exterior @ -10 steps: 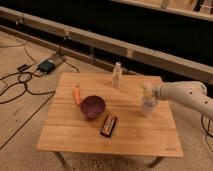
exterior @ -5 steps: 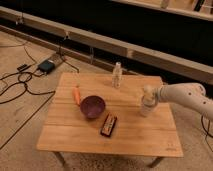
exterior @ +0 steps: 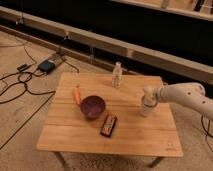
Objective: Place the eraser in the ceramic cup
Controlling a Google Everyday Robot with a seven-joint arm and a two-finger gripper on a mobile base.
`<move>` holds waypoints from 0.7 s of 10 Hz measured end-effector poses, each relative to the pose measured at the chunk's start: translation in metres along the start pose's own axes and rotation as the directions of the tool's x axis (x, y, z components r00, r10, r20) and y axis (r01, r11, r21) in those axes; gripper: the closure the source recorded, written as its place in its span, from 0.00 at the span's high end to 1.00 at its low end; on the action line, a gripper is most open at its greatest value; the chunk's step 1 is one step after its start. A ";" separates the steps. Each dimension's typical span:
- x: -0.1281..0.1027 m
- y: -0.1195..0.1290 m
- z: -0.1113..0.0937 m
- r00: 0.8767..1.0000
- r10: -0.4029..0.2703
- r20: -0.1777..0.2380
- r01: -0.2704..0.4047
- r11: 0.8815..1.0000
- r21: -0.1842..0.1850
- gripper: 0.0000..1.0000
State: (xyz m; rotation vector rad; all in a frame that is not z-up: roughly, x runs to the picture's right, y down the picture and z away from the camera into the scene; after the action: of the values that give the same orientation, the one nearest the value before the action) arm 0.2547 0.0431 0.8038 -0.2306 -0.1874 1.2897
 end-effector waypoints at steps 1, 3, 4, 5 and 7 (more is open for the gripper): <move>0.001 0.000 0.000 1.000 0.000 -0.003 0.000 1.000 0.001 0.57; 0.001 0.001 0.001 1.000 0.000 -0.007 0.000 1.000 0.000 0.73; 0.000 0.001 0.001 1.000 0.001 -0.007 -0.001 1.000 0.000 0.73; 0.000 0.002 0.000 1.000 0.002 -0.009 -0.002 1.000 0.000 0.73; 0.001 0.002 0.000 1.000 0.003 -0.011 -0.003 1.000 -0.002 0.73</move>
State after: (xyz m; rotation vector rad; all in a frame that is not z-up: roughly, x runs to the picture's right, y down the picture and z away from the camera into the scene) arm 0.2525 0.0443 0.8034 -0.2400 -0.1791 1.2908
